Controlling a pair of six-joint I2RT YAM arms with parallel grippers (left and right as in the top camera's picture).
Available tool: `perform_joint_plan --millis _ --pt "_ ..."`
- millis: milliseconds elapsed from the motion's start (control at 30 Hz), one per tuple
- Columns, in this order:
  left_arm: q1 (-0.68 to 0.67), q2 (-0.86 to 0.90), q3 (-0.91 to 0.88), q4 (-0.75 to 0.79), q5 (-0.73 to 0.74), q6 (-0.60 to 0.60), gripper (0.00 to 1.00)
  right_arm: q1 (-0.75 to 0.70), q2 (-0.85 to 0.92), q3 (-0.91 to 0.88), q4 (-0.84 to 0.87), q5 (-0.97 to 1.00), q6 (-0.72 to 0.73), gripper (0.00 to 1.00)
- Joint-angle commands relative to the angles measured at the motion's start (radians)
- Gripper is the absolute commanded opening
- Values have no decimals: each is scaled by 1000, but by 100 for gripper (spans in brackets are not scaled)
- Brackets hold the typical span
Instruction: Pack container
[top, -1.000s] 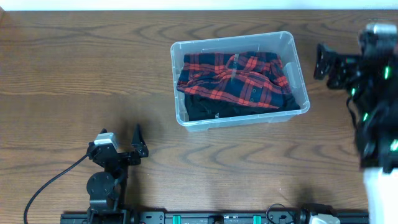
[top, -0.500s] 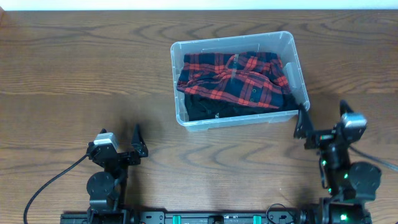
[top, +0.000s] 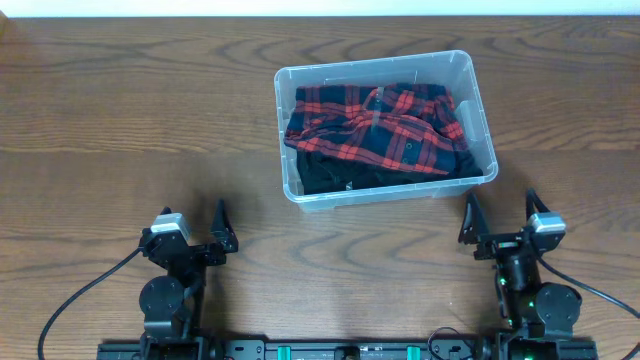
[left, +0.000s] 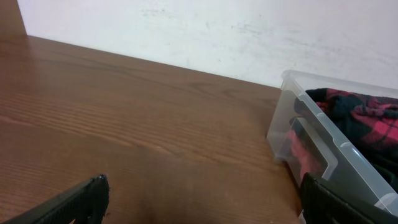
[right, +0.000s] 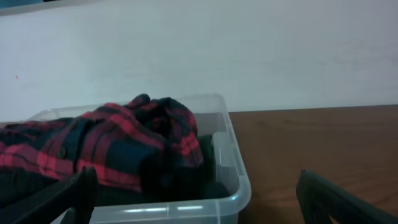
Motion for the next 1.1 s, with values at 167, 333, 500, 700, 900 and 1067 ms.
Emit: perform_joint_plan --millis 167,333,500,700,900,1067 --pt "-3 -5 -19 -32 -15 7 98 9 -27 -18 -38 -12 -98 99" --pt "-3 -5 -19 -32 -15 7 98 10 -31 -18 -121 -12 -134 99" --pt "-3 -5 -19 -32 -15 7 98 10 -36 -18 -119 -11 -168 99" --pt "-3 -5 -19 -32 -15 7 98 11 -40 -18 -118 -11 -171 99" --pt "-3 -5 -19 -32 -15 7 98 13 -40 -18 -118 -11 -171 99" --pt "-3 -5 -19 -32 -15 7 98 70 -40 -18 -118 -11 -171 99"
